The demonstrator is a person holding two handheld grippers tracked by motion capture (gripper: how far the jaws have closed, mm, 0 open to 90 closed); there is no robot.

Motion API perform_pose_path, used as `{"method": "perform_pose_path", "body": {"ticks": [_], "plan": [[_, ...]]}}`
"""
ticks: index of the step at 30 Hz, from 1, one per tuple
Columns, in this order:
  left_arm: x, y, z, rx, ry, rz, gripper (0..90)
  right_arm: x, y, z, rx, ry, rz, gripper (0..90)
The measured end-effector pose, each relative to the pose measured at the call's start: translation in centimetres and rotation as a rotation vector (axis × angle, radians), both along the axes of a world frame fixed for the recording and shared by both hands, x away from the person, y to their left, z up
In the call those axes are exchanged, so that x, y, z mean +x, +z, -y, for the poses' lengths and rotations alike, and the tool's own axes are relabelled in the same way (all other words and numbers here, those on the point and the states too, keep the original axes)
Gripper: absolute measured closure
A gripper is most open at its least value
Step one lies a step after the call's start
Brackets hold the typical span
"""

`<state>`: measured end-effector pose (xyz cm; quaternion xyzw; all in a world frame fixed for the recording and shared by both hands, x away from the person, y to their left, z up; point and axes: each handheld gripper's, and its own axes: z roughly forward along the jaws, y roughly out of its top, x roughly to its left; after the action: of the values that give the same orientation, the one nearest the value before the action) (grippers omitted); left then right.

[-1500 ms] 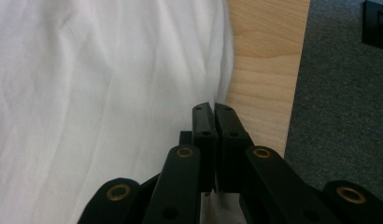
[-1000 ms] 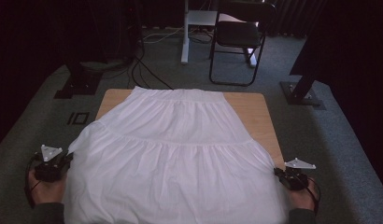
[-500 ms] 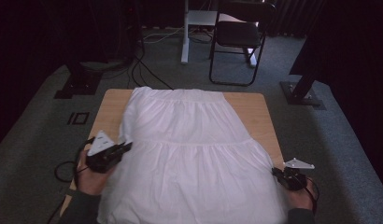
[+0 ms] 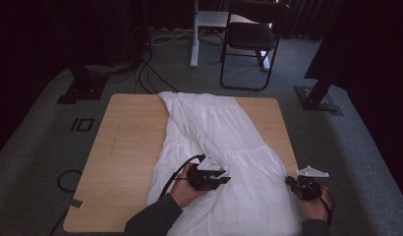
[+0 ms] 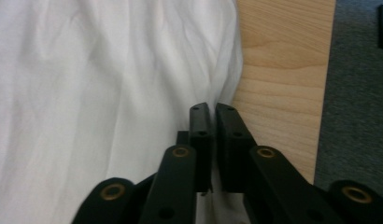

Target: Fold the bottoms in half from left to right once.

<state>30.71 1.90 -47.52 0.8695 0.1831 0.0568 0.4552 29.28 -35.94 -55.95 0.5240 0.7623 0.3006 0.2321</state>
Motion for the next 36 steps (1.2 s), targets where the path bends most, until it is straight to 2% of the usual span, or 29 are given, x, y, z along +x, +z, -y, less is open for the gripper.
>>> {"method": "perform_pose_path", "body": {"ticks": [1, 4, 7, 8, 9, 10, 11, 12, 14, 17, 19, 21, 22, 23, 25, 27, 30, 32, 33, 34, 35, 36], "plan": [[0.2, 0.1, -0.6, -0.004, 0.013, -0.003, 59.5, 0.0, 0.1, -0.2, -0.010, -0.007, 0.001, 67.9], [0.4, 1.1, -3.3, -0.003, 0.093, 0.041, 54.0, 0.2, 0.5, -1.1, -0.023, -0.010, 0.008, 54.1], [0.8, 1.6, -6.9, 0.039, 0.216, 0.093, 52.7, 0.1, 1.9, -2.8, -0.037, 0.007, 0.054, 49.2], [0.9, 1.5, -8.2, 0.046, 0.257, 0.093, 52.1, 0.0, 2.6, -3.4, -0.038, 0.023, 0.073, 49.3], [0.9, 1.5, -8.2, 0.046, 0.257, 0.093, 51.7, 0.0, 2.6, -3.4, -0.038, 0.023, 0.073, 49.3], [0.9, 1.5, -8.2, 0.046, 0.257, 0.093, 51.7, -0.2, 3.2, -4.2, -0.036, 0.045, 0.093, 49.3], [1.1, 0.9, -11.1, 0.058, 0.345, 0.077, 51.7, -0.2, 3.2, -4.2, -0.036, 0.045, 0.093, 49.8], [1.1, 0.4, -12.2, 0.069, 0.385, 0.073, 51.0, -0.3, 4.5, -6.0, -0.013, 0.112, 0.120, 54.2], [0.9, -0.7, -14.3, 0.087, 0.449, 0.056, 50.1, -0.3, 5.2, -7.8, 0.012, 0.174, 0.125, 59.7], [0.6, -2.4, -16.8, 0.114, 0.523, 0.023, 47.7, 0.0, 5.7, -10.6, 0.038, 0.269, 0.120, 60.5], [0.3, -3.3, -17.7, 0.115, 0.556, 0.006, 45.5, 0.3, 5.6, -12.4, 0.047, 0.316, 0.100, 56.2], [0.2, -3.9, -18.2, 0.121, 0.572, -0.003, 41.2, 0.8, 5.1, -14.0, 0.058, 0.334, 0.079, 47.8], [0.2, -4.2, -18.2, 0.127, 0.574, -0.012, 38.4, 1.1, 4.8, -14.6, 0.055, 0.334, 0.068, 39.0], [0.2, -4.5, -18.2, 0.133, 0.572, -0.021, 37.3, 1.5, 4.4, -15.3, 0.051, 0.310, 0.046, 32.7], [0.3, -5.1, -17.9, 0.147, 0.579, -0.032, 35.4, 2.1, 3.8, -16.2, 0.050, 0.292, 0.023, 25.1], [0.4, -5.8, -17.5, 0.170, 0.572, -0.047, 35.2, 2.6, 3.3, -16.8, 0.085, 0.302, -0.006, 20.2], [0.6, -6.7, -16.7, 0.211, 0.561, -0.056, 33.3, 3.0, 2.5, -17.5, 0.114, 0.341, -0.051, 23.9], [0.8, -7.5, -16.1, 0.241, 0.565, -0.068, 33.3, 3.2, 2.0, -17.9, 0.094, 0.356, -0.075, 30.8], [0.8, -7.6, -16.0, 0.225, 0.561, -0.067, 33.4, 3.2, 1.7, -18.1, 0.083, 0.364, -0.082, 35.0], [0.8, -7.6, -16.0, 0.225, 0.561, -0.067, 37.1, 3.2, 1.7, -18.1, 0.083, 0.364, -0.082, 35.0], [0.7, -7.5, -15.9, 0.206, 0.533, -0.063, 69.9, 3.0, 1.6, -18.4, 0.066, 0.397, -0.091, 66.1], [0.6, -7.4, -15.7, 0.212, 0.526, -0.049, 78.3, 2.9, 1.7, -18.4, 0.052, 0.400, -0.078, 73.0]]}}
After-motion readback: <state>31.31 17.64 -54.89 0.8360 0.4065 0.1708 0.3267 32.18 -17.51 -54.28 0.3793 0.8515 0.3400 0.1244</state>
